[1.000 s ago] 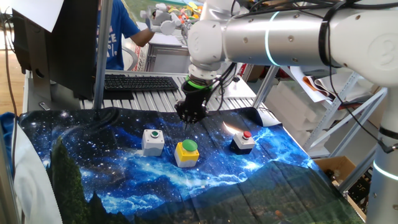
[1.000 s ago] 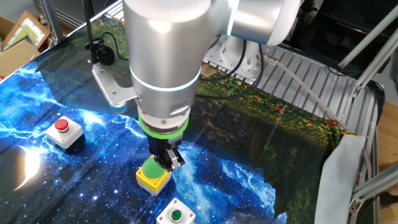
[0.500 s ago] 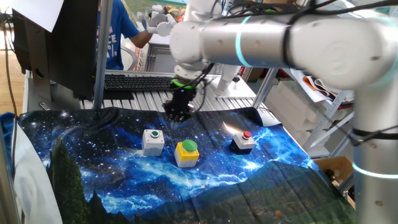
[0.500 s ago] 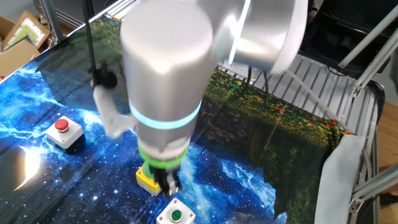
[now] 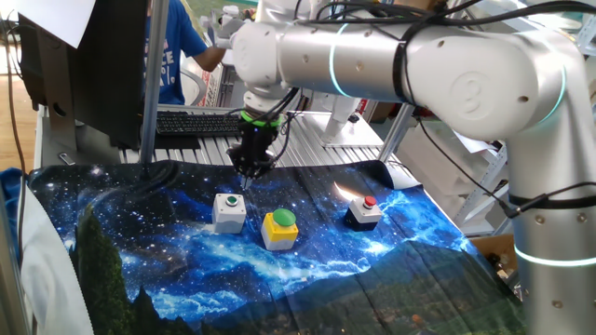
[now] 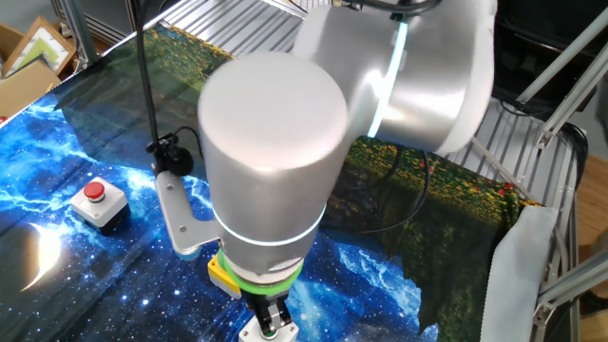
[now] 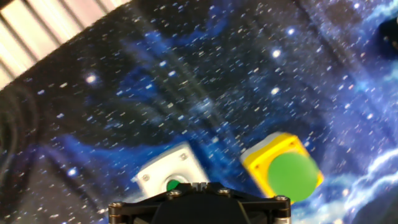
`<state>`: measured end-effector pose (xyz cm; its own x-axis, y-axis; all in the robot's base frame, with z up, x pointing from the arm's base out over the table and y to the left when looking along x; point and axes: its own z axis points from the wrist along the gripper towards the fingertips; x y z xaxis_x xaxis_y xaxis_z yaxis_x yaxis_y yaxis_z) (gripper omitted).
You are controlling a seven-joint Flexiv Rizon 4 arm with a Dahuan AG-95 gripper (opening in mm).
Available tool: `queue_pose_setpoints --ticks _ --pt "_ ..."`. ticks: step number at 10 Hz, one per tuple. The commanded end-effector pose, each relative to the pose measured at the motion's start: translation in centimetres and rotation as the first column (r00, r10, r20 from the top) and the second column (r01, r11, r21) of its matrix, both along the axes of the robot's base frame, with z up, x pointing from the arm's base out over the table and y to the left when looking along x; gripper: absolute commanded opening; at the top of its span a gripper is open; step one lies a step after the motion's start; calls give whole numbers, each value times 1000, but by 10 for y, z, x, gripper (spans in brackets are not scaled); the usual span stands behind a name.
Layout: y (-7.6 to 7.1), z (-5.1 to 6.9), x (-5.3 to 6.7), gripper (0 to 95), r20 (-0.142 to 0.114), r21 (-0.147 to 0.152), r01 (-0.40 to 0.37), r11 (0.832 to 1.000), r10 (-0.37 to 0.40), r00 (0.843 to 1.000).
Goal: Press three buttons from left to right in sequence
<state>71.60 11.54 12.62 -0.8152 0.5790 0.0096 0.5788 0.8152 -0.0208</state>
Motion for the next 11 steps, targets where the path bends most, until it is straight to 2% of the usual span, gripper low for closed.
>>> queue_pose_setpoints --ticks 1,3,6,7,10,11 --pt "0 -3 -1 0 7 3 5 1000 -5 1000" --pt "2 -5 -2 0 7 2 6 1000 -6 1000" --pt "7 8 2 0 -7 12 32 999 -32 999" --pt "7 9 3 0 -6 4 18 1000 -18 1000" --pt "7 9 2 0 -11 10 -7 1000 8 1000" --pt "6 8 3 0 -12 4 -45 999 45 999"
